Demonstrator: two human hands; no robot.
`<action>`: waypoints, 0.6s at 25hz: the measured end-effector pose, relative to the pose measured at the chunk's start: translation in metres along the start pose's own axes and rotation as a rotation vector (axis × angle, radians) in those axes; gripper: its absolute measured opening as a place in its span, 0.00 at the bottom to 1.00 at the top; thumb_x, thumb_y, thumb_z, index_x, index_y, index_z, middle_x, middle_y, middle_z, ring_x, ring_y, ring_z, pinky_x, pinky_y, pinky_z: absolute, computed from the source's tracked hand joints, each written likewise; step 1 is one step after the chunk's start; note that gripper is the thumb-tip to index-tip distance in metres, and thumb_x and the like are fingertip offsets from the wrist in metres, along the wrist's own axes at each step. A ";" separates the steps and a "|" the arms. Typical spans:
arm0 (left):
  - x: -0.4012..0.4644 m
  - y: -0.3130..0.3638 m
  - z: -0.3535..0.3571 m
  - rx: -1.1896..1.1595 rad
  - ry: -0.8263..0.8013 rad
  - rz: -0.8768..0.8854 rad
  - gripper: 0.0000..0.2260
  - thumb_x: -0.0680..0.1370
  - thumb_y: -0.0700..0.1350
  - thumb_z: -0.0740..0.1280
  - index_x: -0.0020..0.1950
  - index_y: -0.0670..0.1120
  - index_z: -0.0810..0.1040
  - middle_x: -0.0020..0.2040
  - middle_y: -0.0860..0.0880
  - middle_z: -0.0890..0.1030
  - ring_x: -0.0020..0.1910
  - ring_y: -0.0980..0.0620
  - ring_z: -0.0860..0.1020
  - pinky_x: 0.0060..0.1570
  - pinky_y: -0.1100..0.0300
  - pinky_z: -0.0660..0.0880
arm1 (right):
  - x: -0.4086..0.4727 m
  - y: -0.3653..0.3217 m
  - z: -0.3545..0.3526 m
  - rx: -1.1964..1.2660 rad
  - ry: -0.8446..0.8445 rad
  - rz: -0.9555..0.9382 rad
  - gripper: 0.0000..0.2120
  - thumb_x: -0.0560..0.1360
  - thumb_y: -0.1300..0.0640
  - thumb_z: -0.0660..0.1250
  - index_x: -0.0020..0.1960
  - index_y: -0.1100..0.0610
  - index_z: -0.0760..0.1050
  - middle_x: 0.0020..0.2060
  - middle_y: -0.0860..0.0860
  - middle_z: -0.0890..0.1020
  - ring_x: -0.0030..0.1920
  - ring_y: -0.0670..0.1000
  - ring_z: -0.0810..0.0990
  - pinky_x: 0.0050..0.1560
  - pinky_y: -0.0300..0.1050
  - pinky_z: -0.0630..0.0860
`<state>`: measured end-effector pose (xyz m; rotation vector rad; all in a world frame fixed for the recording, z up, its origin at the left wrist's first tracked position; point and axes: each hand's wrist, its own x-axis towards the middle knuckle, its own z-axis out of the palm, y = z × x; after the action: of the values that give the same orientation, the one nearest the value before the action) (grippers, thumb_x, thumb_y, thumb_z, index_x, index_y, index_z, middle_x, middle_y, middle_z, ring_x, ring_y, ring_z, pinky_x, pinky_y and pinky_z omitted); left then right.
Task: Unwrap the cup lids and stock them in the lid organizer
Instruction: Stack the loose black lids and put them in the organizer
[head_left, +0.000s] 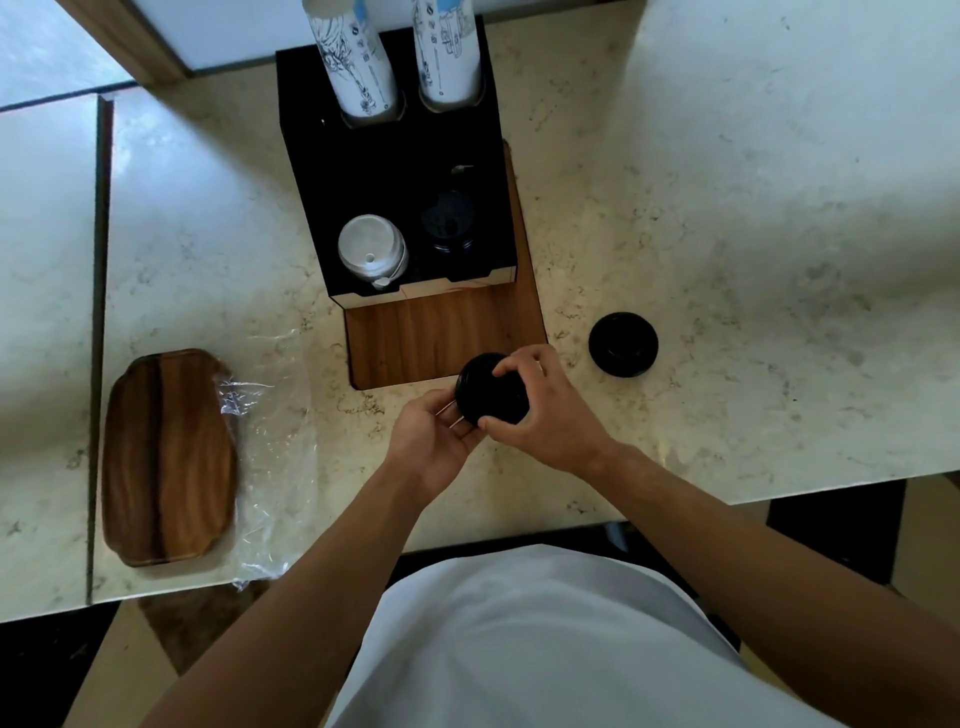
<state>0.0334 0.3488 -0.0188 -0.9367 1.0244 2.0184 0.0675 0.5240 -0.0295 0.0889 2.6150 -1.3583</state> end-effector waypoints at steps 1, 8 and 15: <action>-0.001 -0.001 0.001 0.011 -0.009 0.005 0.14 0.82 0.44 0.65 0.64 0.39 0.80 0.59 0.37 0.84 0.61 0.38 0.82 0.60 0.48 0.80 | -0.001 0.001 0.000 0.005 0.006 0.002 0.28 0.68 0.41 0.76 0.62 0.45 0.68 0.64 0.46 0.64 0.57 0.47 0.74 0.45 0.23 0.70; 0.000 -0.001 0.007 0.127 -0.065 0.062 0.20 0.73 0.38 0.74 0.65 0.34 0.78 0.60 0.35 0.83 0.58 0.38 0.84 0.52 0.50 0.83 | 0.000 0.004 -0.013 0.491 0.077 0.283 0.20 0.74 0.43 0.71 0.63 0.46 0.71 0.58 0.48 0.76 0.58 0.49 0.80 0.55 0.44 0.82; 0.004 -0.005 0.011 0.165 -0.071 0.030 0.13 0.79 0.35 0.69 0.64 0.35 0.79 0.59 0.37 0.84 0.57 0.40 0.84 0.48 0.53 0.83 | -0.001 0.024 -0.022 0.883 0.086 0.507 0.13 0.81 0.63 0.67 0.65 0.63 0.78 0.59 0.61 0.83 0.59 0.58 0.84 0.59 0.56 0.82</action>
<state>0.0321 0.3614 -0.0196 -0.7623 1.1523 1.9433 0.0682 0.5557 -0.0360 0.8640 1.6489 -2.1542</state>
